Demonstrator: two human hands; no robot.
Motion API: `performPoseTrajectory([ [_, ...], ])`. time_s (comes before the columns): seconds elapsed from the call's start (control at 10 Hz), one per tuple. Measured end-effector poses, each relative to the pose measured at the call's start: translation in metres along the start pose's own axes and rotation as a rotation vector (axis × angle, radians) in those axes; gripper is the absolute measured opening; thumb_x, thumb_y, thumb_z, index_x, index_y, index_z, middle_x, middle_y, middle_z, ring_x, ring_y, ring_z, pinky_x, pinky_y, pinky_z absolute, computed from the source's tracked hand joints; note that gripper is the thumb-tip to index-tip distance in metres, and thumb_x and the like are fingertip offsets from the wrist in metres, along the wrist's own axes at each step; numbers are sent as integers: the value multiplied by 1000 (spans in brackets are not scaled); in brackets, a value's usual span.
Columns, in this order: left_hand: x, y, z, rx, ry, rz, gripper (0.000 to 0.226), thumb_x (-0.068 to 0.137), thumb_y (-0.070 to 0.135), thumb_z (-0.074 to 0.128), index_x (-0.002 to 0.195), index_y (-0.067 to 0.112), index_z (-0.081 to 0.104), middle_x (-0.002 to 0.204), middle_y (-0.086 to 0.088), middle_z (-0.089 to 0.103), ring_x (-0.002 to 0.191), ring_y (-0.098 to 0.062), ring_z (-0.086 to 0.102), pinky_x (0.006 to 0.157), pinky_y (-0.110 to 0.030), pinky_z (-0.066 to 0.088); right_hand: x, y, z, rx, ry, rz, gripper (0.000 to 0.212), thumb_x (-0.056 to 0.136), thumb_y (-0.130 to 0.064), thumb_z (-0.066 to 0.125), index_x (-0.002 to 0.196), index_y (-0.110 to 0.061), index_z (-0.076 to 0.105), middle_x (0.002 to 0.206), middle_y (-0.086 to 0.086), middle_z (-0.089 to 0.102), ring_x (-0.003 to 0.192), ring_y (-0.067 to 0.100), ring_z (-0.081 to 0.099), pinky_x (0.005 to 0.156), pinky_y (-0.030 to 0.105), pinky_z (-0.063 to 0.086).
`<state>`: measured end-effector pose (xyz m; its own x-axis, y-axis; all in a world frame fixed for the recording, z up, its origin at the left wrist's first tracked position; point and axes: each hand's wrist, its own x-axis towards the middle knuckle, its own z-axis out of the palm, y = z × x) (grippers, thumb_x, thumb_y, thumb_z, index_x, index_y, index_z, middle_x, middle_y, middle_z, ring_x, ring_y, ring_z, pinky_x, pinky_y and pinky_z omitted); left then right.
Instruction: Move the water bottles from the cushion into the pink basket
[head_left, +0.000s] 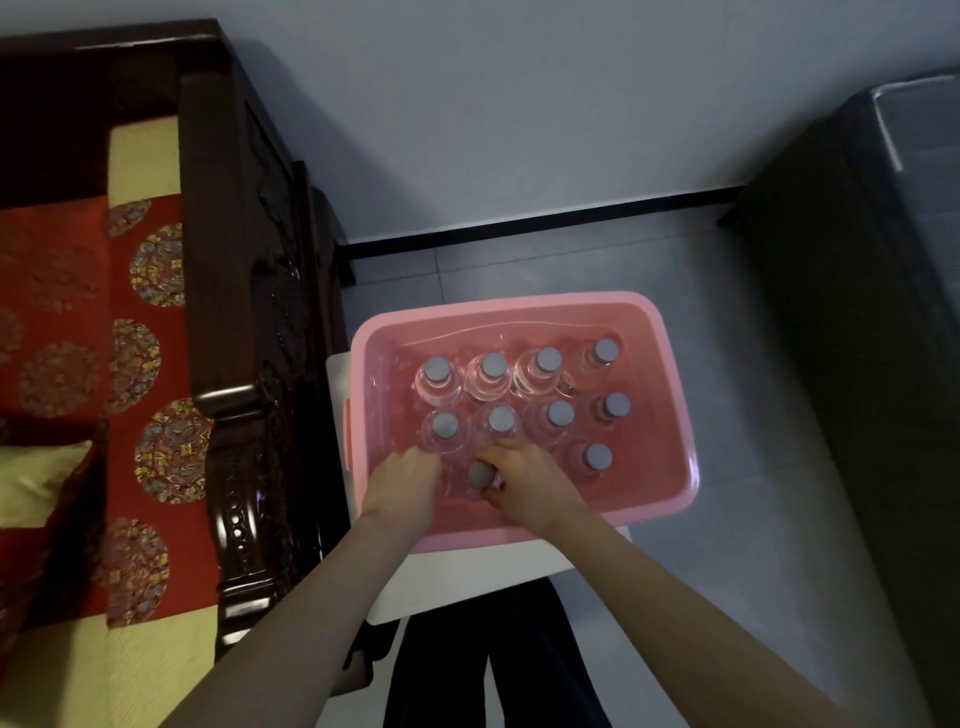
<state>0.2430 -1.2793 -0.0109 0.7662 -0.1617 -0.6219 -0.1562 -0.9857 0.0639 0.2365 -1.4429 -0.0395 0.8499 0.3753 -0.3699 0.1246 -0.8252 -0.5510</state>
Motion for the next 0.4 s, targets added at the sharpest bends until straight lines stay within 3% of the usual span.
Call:
performPoseTrajectory([
  [0.3, 3, -1, 0, -30, -26, 28, 24, 87, 9, 53, 105, 15, 68, 111, -13, 67, 106, -35, 63, 80, -39, 49, 1, -2, -2, 39, -43, 16, 27, 77, -12, 63, 104, -8, 65, 103, 9, 65, 92, 31, 60, 75, 43, 49],
  [0.4, -1, -4, -4, -46, -30, 20, 22, 84, 9, 57, 100, 16, 70, 109, -13, 68, 104, -34, 65, 82, -40, 50, -1, -2, -7, 64, -28, 21, 19, 74, -8, 61, 92, -4, 64, 88, 11, 64, 81, 32, 60, 68, 43, 49],
])
